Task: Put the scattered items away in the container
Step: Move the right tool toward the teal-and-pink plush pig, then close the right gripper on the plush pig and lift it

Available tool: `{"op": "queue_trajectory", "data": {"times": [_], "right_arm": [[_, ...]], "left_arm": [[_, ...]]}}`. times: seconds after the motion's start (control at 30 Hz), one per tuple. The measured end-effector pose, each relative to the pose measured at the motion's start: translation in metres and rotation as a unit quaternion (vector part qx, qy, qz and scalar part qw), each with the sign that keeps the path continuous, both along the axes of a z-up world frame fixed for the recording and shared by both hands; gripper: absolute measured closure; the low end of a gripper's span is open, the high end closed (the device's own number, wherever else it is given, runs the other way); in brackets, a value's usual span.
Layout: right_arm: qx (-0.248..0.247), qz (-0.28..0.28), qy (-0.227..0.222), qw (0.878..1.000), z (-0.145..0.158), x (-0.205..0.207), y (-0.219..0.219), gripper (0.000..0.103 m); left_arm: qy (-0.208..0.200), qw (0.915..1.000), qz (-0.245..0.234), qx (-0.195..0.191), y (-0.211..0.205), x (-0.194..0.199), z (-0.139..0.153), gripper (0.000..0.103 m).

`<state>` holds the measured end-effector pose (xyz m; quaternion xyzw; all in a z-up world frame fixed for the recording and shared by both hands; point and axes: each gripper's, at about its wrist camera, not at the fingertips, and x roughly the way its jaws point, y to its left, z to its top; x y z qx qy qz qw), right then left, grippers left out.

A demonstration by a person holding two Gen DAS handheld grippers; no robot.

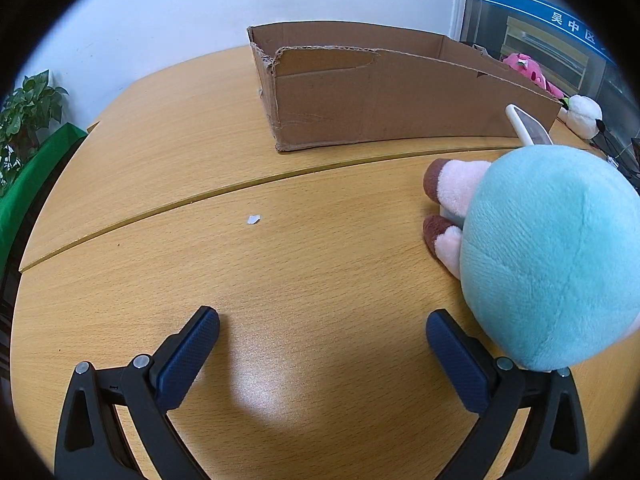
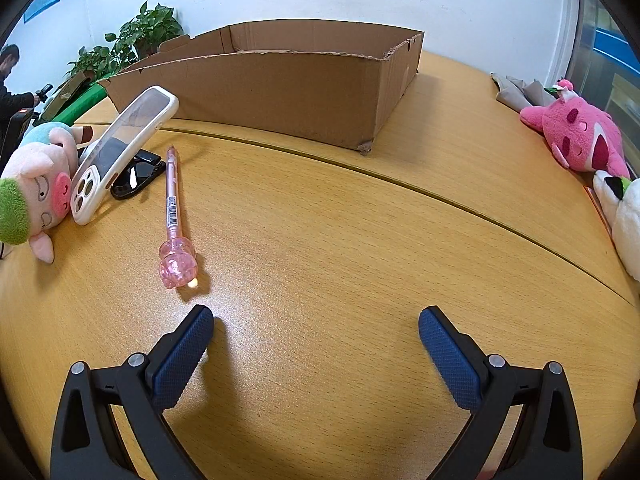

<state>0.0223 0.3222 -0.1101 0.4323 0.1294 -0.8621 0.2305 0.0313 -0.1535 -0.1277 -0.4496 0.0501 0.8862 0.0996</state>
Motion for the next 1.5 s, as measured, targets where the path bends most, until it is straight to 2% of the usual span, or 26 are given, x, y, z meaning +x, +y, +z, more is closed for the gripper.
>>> {"op": "queue_trajectory", "data": {"times": [0.27,0.4,0.63,0.87,1.03,1.13,1.3,1.5], "right_arm": [[-0.002,-0.012,-0.002,1.0,0.0,0.001,-0.006,0.0],[-0.001,-0.067,-0.001,0.998,0.0,0.009,-0.009,0.0],[-0.002,-0.096,-0.001,0.995,0.001,0.005,-0.014,0.0],[-0.002,-0.133,0.0,0.991,0.001,0.01,-0.011,0.0],[-0.008,-0.155,-0.019,0.988,0.006,0.021,-0.013,0.0],[-0.045,-0.145,-0.009,0.988,0.027,0.037,-0.02,0.0],[-0.07,-0.088,0.036,0.993,0.072,0.065,-0.049,0.0],[-0.091,0.02,0.064,0.994,0.112,0.091,-0.118,0.0]], "left_arm": [[0.0,1.0,0.0,0.0,0.0,-0.001,-0.001,0.0],[0.0,1.0,0.0,0.0,0.0,-0.001,0.0,0.0],[0.0,1.0,0.006,0.0,0.002,0.0,-0.002,0.0],[0.002,0.9996,0.029,-0.002,0.01,0.017,0.014,0.0],[0.051,0.9972,0.048,-0.025,0.025,0.04,0.046,0.001],[0.062,0.9967,0.051,0.002,0.026,0.051,0.068,0.0],[0.054,0.9923,0.053,0.099,0.028,0.062,0.093,0.001],[0.035,0.9857,0.038,0.16,0.057,0.052,0.093,0.001]]}}
